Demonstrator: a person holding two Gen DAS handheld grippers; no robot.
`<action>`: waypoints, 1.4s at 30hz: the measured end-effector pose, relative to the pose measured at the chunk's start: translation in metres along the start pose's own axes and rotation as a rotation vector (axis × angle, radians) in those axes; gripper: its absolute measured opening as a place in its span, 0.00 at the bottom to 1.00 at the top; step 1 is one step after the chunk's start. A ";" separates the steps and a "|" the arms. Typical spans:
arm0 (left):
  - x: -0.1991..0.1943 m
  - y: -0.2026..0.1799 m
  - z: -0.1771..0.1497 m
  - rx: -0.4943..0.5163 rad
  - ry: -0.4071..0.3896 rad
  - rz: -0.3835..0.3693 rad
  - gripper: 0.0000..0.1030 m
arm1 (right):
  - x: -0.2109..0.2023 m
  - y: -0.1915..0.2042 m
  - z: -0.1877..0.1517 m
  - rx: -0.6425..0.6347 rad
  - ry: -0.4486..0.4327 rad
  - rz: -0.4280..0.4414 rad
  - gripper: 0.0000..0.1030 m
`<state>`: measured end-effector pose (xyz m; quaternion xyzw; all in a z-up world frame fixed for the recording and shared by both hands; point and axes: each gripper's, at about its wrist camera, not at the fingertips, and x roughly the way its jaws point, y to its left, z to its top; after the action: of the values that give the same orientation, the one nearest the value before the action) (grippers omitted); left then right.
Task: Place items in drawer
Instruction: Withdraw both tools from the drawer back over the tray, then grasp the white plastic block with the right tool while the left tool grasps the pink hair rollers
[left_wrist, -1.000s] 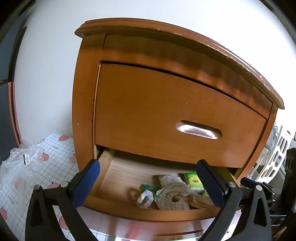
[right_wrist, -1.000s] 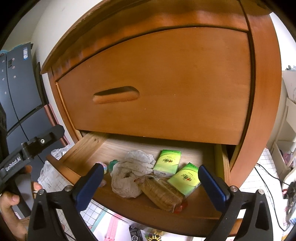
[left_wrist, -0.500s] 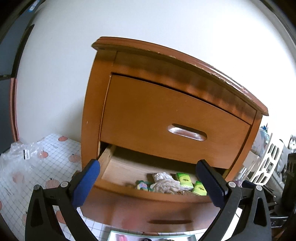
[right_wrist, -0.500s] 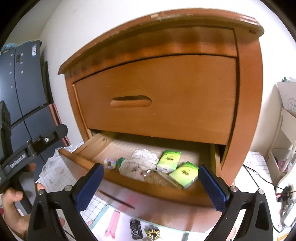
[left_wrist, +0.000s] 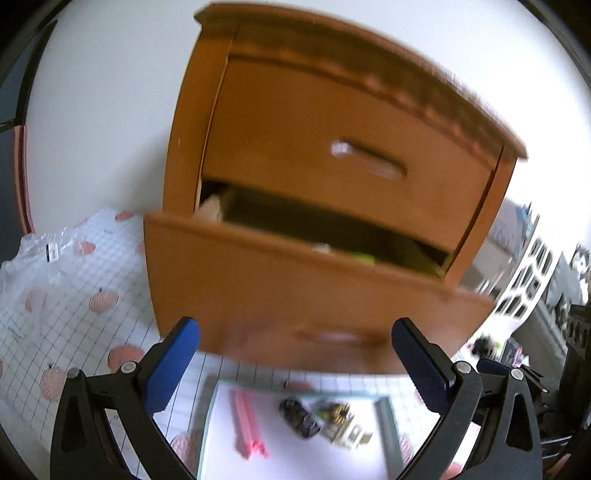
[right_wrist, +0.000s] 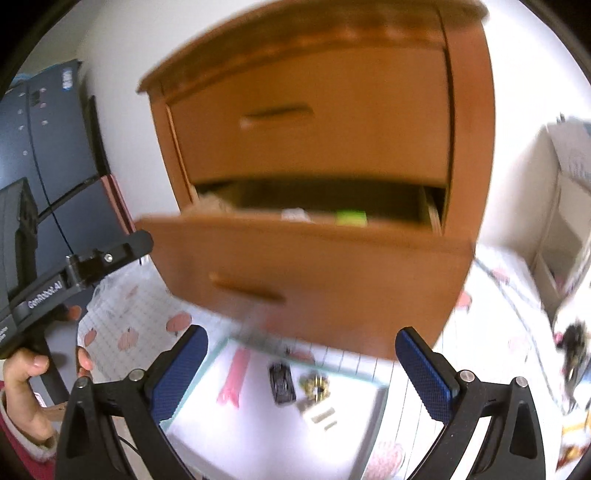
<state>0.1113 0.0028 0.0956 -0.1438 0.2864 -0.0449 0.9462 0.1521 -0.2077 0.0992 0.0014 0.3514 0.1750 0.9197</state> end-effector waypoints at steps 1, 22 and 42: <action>0.003 -0.001 -0.003 0.005 0.018 0.006 1.00 | 0.006 -0.004 -0.007 0.024 0.034 -0.004 1.00; 0.119 0.024 -0.093 -0.023 0.547 0.176 0.99 | 0.125 -0.026 -0.087 0.138 0.441 -0.045 1.00; 0.168 0.034 -0.125 -0.021 0.649 0.196 0.72 | 0.184 -0.031 -0.112 0.145 0.507 -0.111 0.77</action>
<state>0.1818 -0.0236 -0.1034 -0.1033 0.5856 0.0060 0.8040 0.2173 -0.1912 -0.1081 0.0039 0.5817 0.0933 0.8080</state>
